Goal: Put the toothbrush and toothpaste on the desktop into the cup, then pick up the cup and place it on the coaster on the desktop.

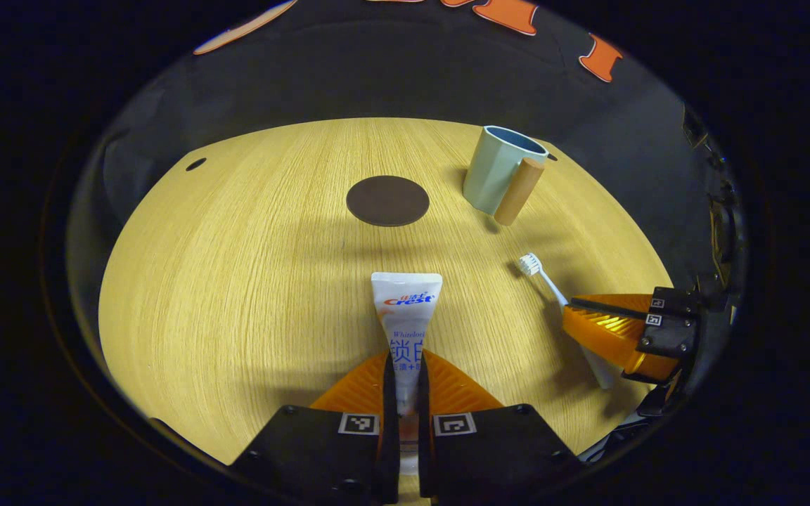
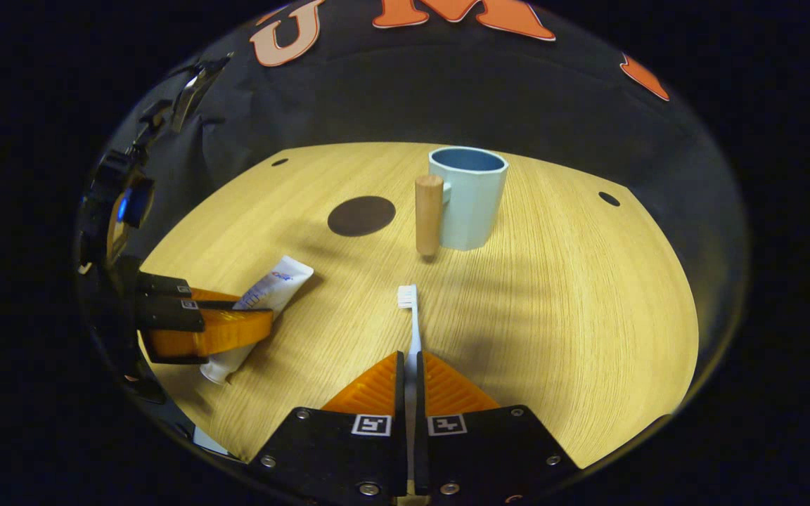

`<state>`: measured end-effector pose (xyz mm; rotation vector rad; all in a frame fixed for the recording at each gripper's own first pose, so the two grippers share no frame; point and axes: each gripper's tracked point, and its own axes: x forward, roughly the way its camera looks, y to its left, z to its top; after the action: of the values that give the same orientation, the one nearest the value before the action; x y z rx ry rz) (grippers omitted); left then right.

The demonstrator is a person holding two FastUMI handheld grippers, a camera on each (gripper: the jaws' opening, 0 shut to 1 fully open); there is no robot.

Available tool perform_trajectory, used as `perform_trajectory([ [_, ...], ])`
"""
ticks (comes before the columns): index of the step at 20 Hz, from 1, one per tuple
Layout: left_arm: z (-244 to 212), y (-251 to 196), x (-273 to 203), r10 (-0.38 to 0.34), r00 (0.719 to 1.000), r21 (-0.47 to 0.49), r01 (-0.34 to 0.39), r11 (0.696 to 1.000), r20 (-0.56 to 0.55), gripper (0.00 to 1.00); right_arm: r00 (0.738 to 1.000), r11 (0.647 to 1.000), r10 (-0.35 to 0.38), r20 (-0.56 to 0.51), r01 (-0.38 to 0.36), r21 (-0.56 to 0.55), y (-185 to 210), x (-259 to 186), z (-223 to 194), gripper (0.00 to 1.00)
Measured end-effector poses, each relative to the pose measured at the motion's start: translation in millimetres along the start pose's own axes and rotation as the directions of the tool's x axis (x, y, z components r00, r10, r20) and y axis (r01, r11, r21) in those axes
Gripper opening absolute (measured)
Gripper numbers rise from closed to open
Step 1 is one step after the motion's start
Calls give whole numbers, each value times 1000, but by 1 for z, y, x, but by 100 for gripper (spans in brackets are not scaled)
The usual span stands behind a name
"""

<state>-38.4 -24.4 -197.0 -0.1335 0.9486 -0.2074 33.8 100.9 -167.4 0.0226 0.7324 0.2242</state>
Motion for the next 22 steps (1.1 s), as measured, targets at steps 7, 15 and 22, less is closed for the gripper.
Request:
perform_trajectory([
  [7, 21, -3, -20, 30, 994, 27, -33, 999, 104, 14, 986, 999, 27, 166, -30, 13, -10, -21, 55, 5],
  [15, 37, -2, -39, 38, 982, 31, -44, 999, 185, 14, 912, 998, 52, 407, -63, 14, -17, -47, 140, 4],
  [22, 42, -2, -46, 32, 977, 40, -41, 998, 211, 14, 847, 997, 10, 531, -50, 61, -34, -34, 198, 4],
])
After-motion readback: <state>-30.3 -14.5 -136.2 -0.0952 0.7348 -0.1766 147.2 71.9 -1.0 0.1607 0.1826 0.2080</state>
